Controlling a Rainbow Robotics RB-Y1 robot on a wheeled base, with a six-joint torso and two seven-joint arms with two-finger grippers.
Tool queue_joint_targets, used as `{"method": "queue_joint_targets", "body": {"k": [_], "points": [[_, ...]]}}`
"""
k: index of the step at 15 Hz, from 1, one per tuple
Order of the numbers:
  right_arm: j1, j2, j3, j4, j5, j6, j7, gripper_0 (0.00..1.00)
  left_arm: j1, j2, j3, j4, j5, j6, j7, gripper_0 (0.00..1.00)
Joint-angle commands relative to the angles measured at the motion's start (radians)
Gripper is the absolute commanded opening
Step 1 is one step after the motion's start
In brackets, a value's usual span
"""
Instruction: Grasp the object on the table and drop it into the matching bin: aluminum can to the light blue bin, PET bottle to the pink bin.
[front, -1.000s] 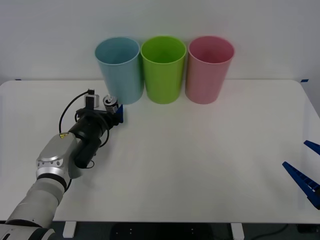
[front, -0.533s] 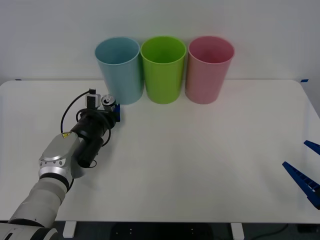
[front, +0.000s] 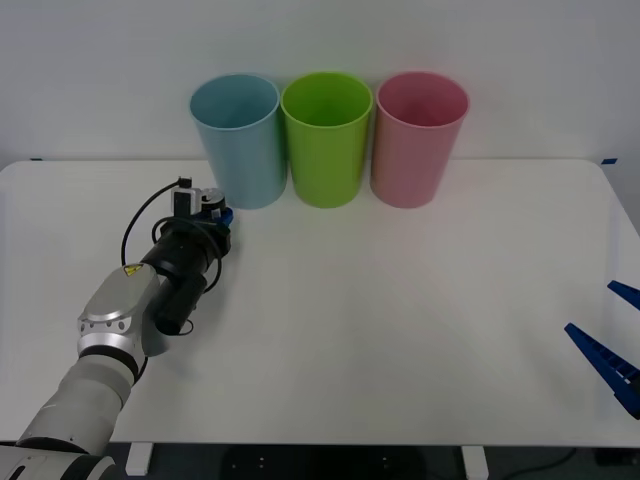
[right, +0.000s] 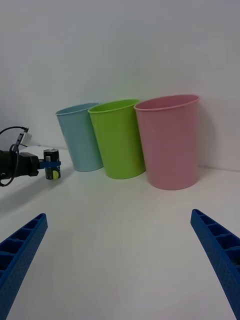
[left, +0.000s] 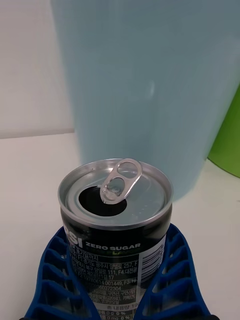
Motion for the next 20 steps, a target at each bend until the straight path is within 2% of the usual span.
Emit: {"method": "queue_joint_targets", "body": {"k": [1,4,10,17,20], "points": [[0.000,0.000,0.000,0.000,0.000,0.000,0.000,1.00,0.000,0.002,-0.001,0.000,0.004,-0.011,0.000,0.00],[0.000,0.000,0.000,0.000,0.000,0.000,0.000,1.00,0.001,0.009,-0.001,-0.007,0.023,-0.046,0.000,0.00],[0.000,0.000,0.000,0.000,0.000,0.000,0.000,1.00,0.020,0.077,-0.001,-0.037,0.092,-0.215,0.003,0.00],[0.000,0.000,0.000,0.000,0.000,0.000,0.000,1.00,0.167,0.124,-0.001,-0.255,0.158,-0.299,0.017,0.00],[0.000,0.000,0.000,0.000,0.000,0.000,0.000,1.00,0.225,0.161,-0.001,-0.358,0.215,-0.324,0.028,0.00]]}}
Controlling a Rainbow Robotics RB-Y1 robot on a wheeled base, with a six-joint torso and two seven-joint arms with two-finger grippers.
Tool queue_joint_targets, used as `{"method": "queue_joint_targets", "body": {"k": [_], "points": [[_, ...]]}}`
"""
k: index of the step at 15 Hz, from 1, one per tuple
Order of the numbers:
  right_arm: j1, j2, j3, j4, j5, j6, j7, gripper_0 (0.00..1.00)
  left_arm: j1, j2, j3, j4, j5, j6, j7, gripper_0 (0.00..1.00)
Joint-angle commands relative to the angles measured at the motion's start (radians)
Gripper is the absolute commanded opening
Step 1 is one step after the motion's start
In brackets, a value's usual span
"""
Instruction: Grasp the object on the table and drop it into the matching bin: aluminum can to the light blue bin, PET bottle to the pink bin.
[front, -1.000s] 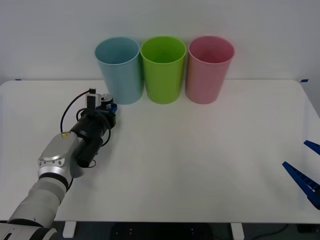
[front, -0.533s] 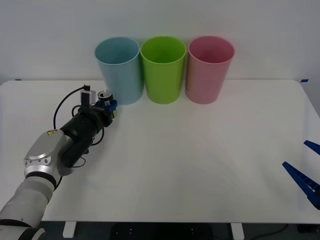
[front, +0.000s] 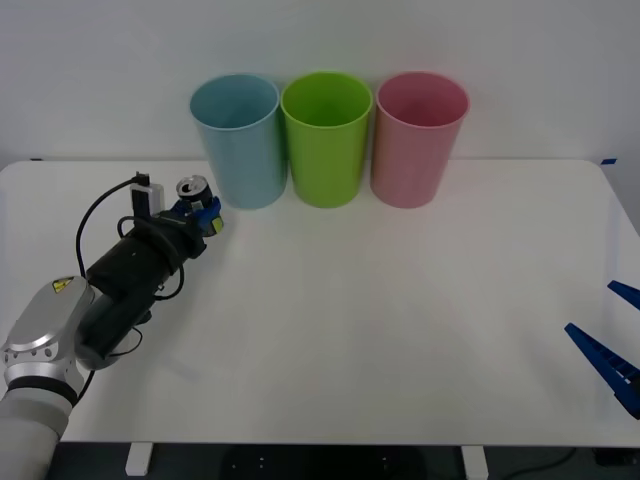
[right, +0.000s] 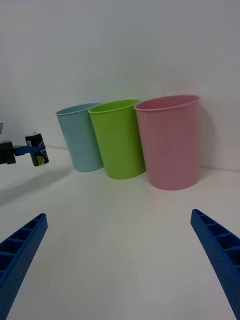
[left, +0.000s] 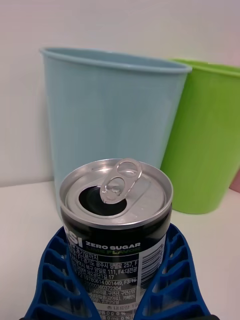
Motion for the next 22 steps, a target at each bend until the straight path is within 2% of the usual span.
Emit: {"method": "queue_joint_targets", "body": {"k": [1,6,10,15,18,22], "points": [[0.000,0.000,0.000,0.000,0.000,0.000,0.000,1.00,0.041,0.037,0.000,-0.079,0.052,-0.021,0.010,0.00],[0.000,0.000,0.000,0.000,0.000,0.000,0.000,1.00,0.053,0.143,0.000,-0.154,0.198,-0.035,0.029,0.00],[0.000,0.000,0.000,0.000,0.000,0.000,0.000,1.00,0.049,0.207,0.000,-0.198,0.263,-0.035,0.061,0.00],[0.000,0.000,0.000,0.000,0.000,0.000,0.000,1.00,-0.020,0.224,0.002,-0.209,0.272,0.006,0.102,0.00],[0.000,0.000,0.000,0.000,0.000,0.000,0.000,1.00,-0.100,0.224,-0.029,-0.209,0.240,0.095,0.191,0.00],[0.000,0.000,0.000,0.000,0.000,0.000,0.000,1.00,-0.218,0.224,-0.100,-0.155,0.235,0.189,0.224,0.00]]}}
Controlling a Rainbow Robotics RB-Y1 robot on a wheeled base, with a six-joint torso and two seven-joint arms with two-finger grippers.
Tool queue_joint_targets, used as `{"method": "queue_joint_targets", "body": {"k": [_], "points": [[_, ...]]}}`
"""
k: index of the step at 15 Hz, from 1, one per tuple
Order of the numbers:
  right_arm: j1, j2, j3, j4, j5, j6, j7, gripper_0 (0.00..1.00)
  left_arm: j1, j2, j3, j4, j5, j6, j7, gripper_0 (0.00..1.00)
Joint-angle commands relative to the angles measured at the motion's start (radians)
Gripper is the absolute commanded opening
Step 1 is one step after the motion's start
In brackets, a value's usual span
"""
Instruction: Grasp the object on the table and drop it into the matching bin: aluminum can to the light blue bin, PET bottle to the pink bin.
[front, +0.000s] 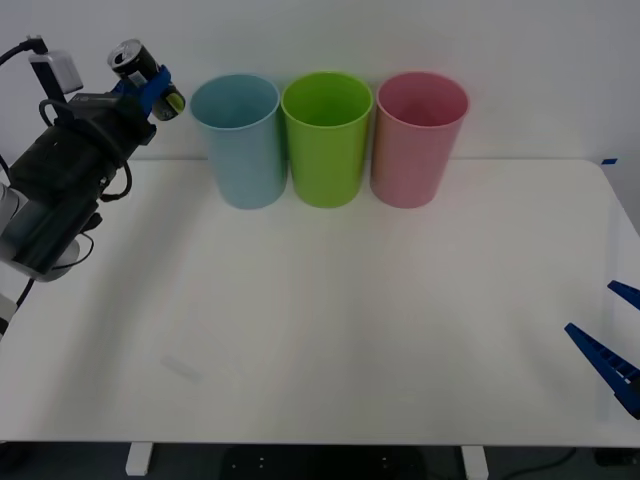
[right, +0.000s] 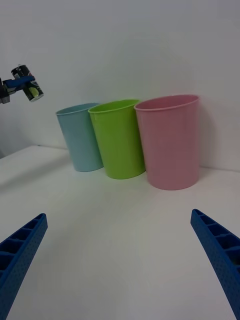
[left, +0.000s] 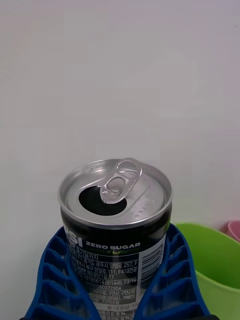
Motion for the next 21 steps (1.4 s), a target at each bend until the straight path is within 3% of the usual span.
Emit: {"method": "queue_joint_targets", "body": {"k": [1,7,14,21], "points": [[0.000,0.000,0.000,0.000,0.000,0.000,0.000,1.00,-0.094,0.000,-0.049,0.083,0.000,0.030,0.004,0.00],[0.000,0.000,0.000,0.000,0.000,0.000,0.000,1.00,-0.301,-0.015,-0.162,0.325,-0.009,0.064,-0.003,0.00],[0.000,0.000,0.000,0.000,0.000,0.000,0.000,1.00,-0.500,-0.120,-0.193,0.591,-0.060,0.103,-0.031,0.00],[0.000,0.000,0.000,0.000,0.000,0.000,0.000,1.00,-0.529,-0.143,-0.193,0.625,-0.080,0.116,-0.036,0.00]]}}
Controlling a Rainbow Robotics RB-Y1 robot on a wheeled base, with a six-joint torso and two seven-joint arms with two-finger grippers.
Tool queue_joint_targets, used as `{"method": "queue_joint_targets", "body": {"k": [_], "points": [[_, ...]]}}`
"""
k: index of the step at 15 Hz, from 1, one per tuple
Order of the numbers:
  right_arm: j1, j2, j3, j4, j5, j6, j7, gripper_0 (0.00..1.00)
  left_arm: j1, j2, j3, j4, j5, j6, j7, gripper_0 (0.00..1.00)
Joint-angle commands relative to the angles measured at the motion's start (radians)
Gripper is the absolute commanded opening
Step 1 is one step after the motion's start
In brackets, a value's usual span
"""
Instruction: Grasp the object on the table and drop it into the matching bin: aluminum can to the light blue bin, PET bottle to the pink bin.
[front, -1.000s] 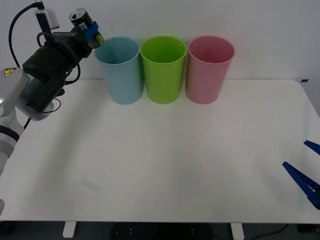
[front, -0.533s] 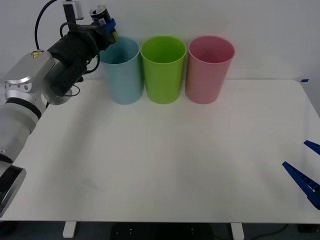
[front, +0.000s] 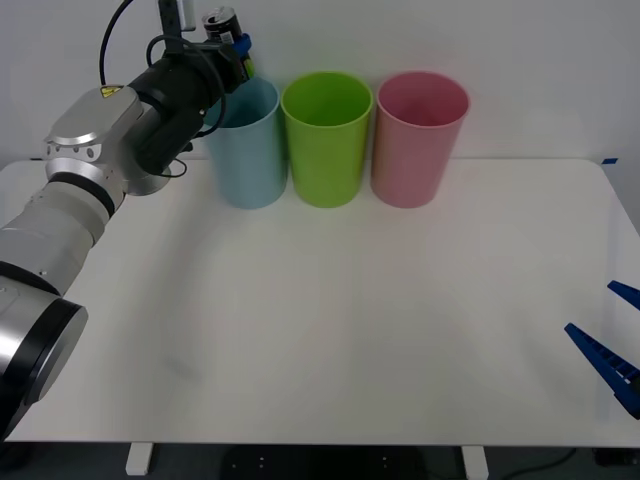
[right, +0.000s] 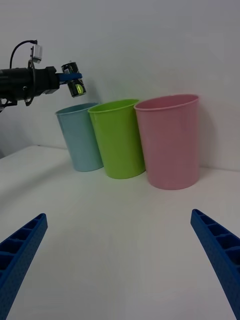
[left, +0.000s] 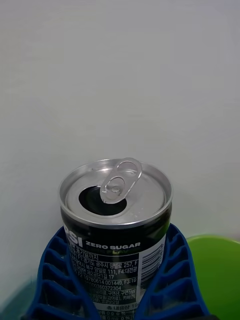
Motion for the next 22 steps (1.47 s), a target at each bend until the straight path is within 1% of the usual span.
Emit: {"method": "queue_joint_targets", "body": {"k": [1,2,3,4,5,11,18,20,21,22], "points": [[0.000,0.000,0.000,0.000,0.000,0.000,0.000,1.00,-0.001,0.000,0.000,-0.001,0.000,0.000,0.000,0.00],[0.000,0.000,0.000,0.000,0.000,0.000,0.000,1.00,-0.001,0.000,0.000,-0.001,0.000,0.000,0.000,0.03],[0.000,0.000,0.000,0.000,0.000,0.000,0.000,1.00,0.001,0.000,0.000,-0.001,0.000,-0.001,-0.002,0.12],[0.000,0.000,0.000,0.000,0.000,0.000,0.000,1.00,0.001,0.002,0.000,0.000,0.000,-0.005,-0.002,0.52],[0.000,0.000,0.000,0.000,0.000,0.000,0.000,1.00,0.002,0.002,0.002,-0.001,0.003,-0.011,-0.003,0.99],[0.000,0.000,0.000,0.000,0.000,0.000,0.000,1.00,0.002,0.015,0.000,-0.001,0.029,-0.058,-0.009,1.00],[0.000,0.000,0.000,0.000,0.000,0.000,0.000,1.00,0.015,0.021,0.000,-0.001,0.066,-0.138,-0.012,1.00],[0.000,0.000,0.000,0.000,0.000,0.000,0.000,1.00,0.033,0.034,0.000,-0.004,0.102,-0.181,-0.022,1.00],[0.000,0.000,0.000,0.000,0.000,0.000,0.000,1.00,0.047,0.037,0.002,-0.018,0.113,-0.193,-0.026,1.00],[0.000,0.000,0.000,0.000,0.000,0.000,0.000,1.00,0.076,0.055,0.000,-0.050,0.138,-0.207,-0.031,1.00]]}}
